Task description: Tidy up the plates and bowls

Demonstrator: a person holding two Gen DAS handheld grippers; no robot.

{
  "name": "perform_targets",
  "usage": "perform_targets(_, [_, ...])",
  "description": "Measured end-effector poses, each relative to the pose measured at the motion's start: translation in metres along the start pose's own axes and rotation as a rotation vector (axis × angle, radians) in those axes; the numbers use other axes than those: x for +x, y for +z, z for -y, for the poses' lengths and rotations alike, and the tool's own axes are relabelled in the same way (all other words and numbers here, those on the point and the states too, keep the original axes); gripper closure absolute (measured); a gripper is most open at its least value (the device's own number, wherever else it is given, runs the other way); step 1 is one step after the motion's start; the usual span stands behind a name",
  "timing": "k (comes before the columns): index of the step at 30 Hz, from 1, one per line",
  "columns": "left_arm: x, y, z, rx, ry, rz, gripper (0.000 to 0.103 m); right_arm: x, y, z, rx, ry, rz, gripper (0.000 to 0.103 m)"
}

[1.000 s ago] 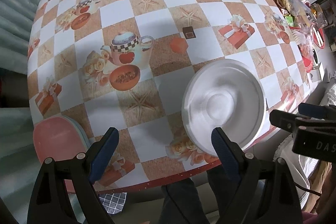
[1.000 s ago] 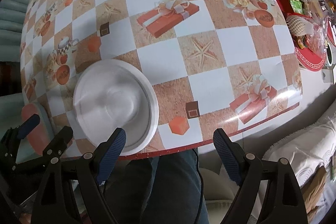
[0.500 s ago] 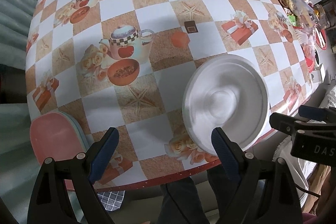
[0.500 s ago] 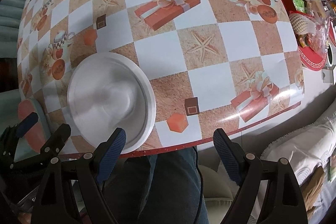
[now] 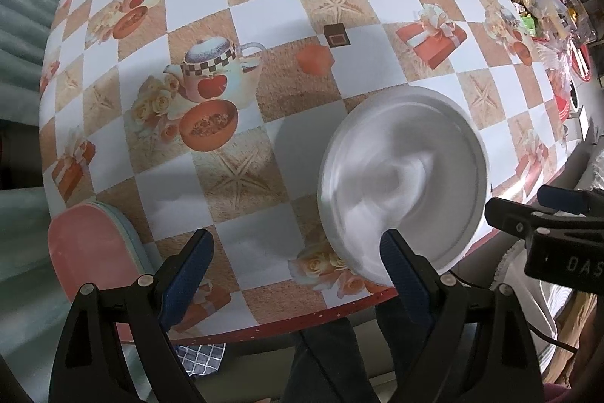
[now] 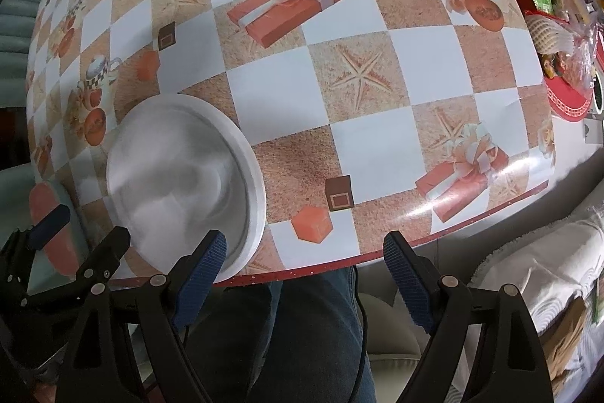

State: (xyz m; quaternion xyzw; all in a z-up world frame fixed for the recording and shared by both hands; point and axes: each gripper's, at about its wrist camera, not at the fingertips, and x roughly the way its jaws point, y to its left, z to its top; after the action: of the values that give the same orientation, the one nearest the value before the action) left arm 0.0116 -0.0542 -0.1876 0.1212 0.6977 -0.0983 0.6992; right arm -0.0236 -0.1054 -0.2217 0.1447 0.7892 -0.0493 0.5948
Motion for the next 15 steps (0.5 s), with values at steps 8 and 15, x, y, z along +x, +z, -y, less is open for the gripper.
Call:
perform_targets(8, [0.009, 0.004, 0.003, 0.007, 0.005, -0.017, 0.011, 0.005, 0.006, 0.000, -0.002, -0.004, -0.018, 0.017])
perform_targets(15, [0.016, 0.006, 0.003, 0.010, 0.008, -0.032, 0.011, 0.007, 0.010, -0.005, -0.007, 0.002, -0.027, 0.017])
